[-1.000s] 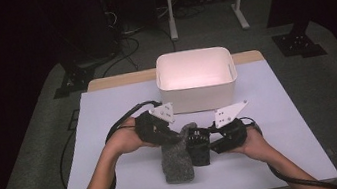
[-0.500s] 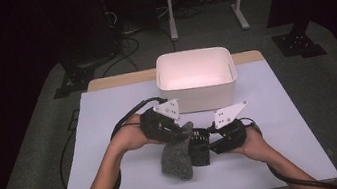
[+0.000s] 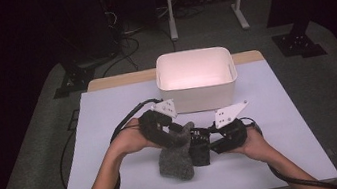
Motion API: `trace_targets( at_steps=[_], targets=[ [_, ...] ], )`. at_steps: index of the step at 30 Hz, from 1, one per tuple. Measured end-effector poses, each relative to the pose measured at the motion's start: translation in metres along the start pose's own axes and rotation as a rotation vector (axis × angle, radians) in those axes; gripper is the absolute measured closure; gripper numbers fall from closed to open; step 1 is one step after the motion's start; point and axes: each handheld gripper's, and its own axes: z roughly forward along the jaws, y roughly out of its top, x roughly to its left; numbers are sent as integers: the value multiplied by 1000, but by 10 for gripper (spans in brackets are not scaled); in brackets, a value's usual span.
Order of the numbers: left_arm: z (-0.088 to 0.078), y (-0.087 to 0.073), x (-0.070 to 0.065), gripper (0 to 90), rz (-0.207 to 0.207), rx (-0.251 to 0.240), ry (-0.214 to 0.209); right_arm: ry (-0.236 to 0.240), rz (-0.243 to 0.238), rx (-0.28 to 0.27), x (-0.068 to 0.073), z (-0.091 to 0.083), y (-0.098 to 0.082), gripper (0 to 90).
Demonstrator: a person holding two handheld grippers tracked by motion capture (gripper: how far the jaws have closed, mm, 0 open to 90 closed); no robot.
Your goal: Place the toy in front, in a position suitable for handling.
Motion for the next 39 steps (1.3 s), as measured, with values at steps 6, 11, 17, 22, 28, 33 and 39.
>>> trace_targets(
  at_steps=[6, 11, 17, 22, 28, 33, 39],
  targets=[
    [3, -2, 0, 531, -1, 3, -38, 2, -22, 5, 1, 1, 1, 565],
    [-2, -4, -2, 568, 5, 20, -53, -7, -55, 18, 7, 1, 4, 565],
    [-11, -13, -5, 794, 22, -19, -50, -7, -28, 13, 5, 0, 2, 565],
    [-21, -15, -5, 831, 37, -30, -31, -7, -42, 16, 6, 2, 4, 566],
    [-36, -5, -10, 841, 68, -65, -22, -8, -46, 18, 7, 4, 5, 566],
    [-34, 18, -15, 841, 117, -48, -15, -10, -52, 11, 8, 8, 7, 567],
    [-7, 47, -18, 841, 178, 8, -33, -13, -52, 3, 10, 11, 8, 568]
  ],
)
